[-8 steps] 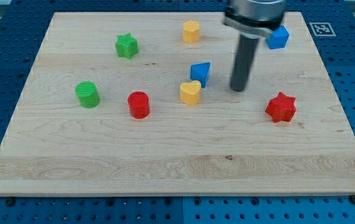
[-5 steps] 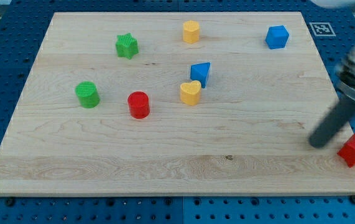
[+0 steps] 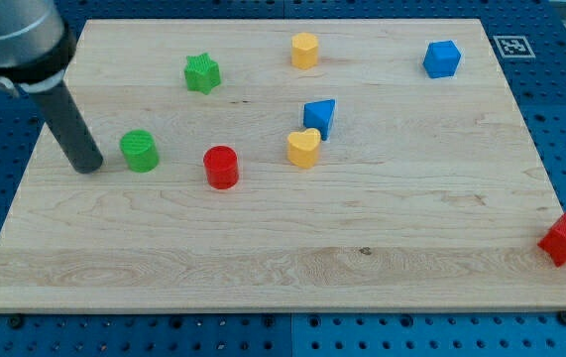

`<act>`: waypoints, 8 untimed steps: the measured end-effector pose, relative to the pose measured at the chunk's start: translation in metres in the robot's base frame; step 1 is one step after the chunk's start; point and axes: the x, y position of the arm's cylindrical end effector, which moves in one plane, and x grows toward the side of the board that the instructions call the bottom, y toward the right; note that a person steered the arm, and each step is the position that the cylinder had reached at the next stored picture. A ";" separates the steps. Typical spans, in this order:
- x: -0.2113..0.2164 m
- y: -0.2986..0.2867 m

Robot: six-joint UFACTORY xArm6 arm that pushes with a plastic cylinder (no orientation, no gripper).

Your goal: Push the green star to the bottom center

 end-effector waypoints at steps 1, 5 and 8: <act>0.050 0.091; -0.036 -0.007; 0.089 0.220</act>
